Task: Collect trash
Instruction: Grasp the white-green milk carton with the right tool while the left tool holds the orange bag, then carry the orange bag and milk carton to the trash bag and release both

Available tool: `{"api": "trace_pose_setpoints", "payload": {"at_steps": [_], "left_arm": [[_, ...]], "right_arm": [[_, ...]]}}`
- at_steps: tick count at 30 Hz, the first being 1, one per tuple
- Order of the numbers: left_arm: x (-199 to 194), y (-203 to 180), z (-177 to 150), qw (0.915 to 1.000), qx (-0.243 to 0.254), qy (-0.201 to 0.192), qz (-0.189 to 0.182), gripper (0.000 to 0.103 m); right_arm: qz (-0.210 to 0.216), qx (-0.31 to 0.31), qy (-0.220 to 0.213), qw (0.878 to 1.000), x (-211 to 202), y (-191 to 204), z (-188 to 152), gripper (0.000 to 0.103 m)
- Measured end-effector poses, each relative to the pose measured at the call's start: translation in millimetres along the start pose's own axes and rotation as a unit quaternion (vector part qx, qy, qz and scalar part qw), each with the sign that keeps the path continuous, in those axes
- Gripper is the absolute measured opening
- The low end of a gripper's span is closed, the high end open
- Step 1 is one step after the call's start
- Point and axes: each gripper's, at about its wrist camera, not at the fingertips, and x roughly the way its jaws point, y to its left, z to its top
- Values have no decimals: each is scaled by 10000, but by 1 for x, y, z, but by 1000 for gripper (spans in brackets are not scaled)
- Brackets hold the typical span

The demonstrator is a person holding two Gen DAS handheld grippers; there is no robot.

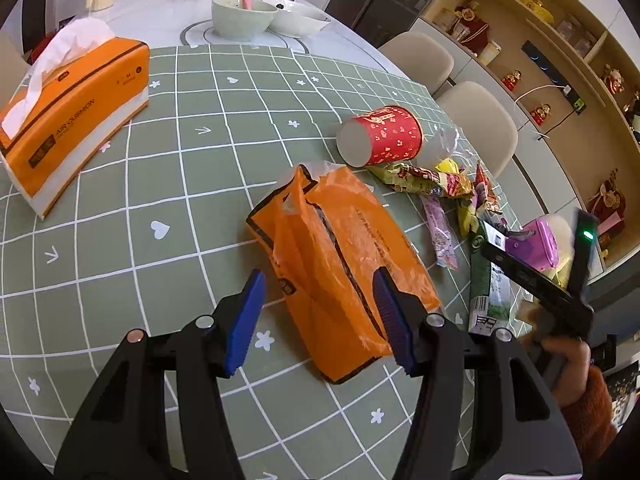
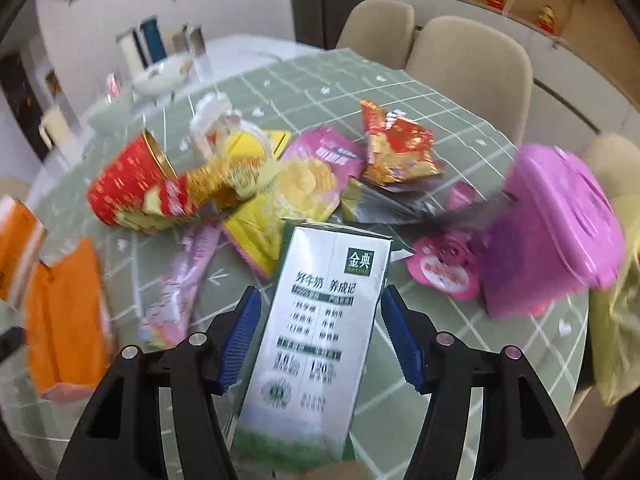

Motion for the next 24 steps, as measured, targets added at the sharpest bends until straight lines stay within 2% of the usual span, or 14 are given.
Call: {"api": "trace_pose_setpoints", "payload": {"at_steps": [2, 4, 8, 14, 19, 21, 22, 24], "left_arm": [[-3, 0, -2, 10000, 5, 0, 3, 53], [-6, 2, -4, 10000, -26, -5, -8, 53], [-7, 5, -3, 9998, -182, -39, -80, 53], [5, -5, 7, 9993, -380, -56, 15, 53], [25, -4, 14, 9963, -589, 47, 628, 52], [34, -4, 13, 9957, -626, 183, 659, 36], [37, -4, 12, 9958, -593, 222, 659, 21], [38, -14, 11, 9967, -380, 225, 679, 12]], "right_arm": [[157, -148, -15, 9998, 1, 1, 0, 49], [427, -45, -239, 9988, -16, -4, -4, 49], [464, -376, -653, 9961, -60, -5, -18, 48], [619, -583, -835, 9929, -101, -8, -44, 48], [668, -466, -862, 9929, -117, -19, -64, 48], [686, -448, -917, 9924, -125, -26, -68, 48], [690, -436, -958, 9921, -130, -27, -71, 48], [704, -402, -1066, 9910, -142, -36, -71, 48]]}}
